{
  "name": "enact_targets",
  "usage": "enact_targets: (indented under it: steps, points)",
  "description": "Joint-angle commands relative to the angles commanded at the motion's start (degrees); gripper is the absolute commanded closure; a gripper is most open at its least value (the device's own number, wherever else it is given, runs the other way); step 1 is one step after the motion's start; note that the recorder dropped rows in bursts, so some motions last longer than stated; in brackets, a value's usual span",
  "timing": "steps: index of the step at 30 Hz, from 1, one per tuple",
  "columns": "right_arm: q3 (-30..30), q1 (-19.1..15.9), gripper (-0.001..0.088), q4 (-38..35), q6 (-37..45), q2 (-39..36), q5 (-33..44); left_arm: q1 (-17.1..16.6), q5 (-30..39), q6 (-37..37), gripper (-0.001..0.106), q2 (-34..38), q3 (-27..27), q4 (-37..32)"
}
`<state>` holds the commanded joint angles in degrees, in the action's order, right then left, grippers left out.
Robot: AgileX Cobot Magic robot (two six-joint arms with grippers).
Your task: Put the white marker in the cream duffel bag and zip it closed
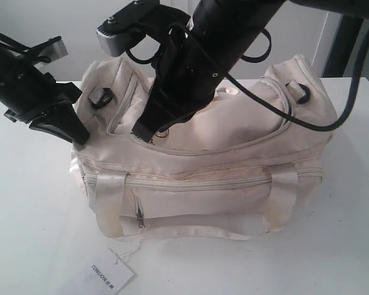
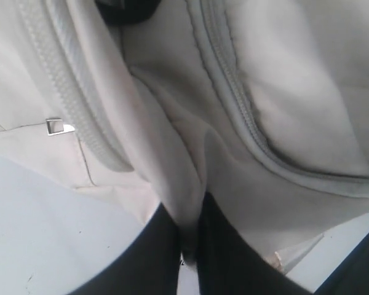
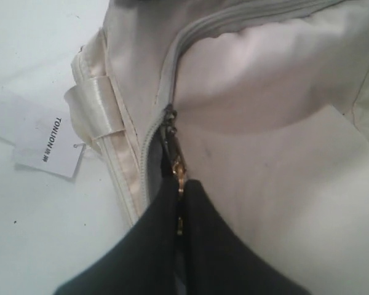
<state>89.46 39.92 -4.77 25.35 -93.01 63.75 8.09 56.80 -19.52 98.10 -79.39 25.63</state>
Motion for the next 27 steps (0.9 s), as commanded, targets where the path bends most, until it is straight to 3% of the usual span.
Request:
enact_targets:
  steps: [7, 18, 27]
  points:
    - [0.00, 0.00, 0.0868, 2.80, 0.00, 0.44, 6.21, 0.00, -1.51, 0.23, 0.105, 0.00, 0.00, 0.00]
    - [-0.92, 0.00, 0.0868, 4.77, -0.10, 0.31, 5.99, 0.00, -2.75, 0.23, 0.105, 0.00, 0.00, -1.33]
    - [-0.92, 0.00, 0.0868, -8.91, -11.69, -1.08, -9.13, 0.00, -2.75, 0.23, 0.105, 0.00, 0.00, -0.97]
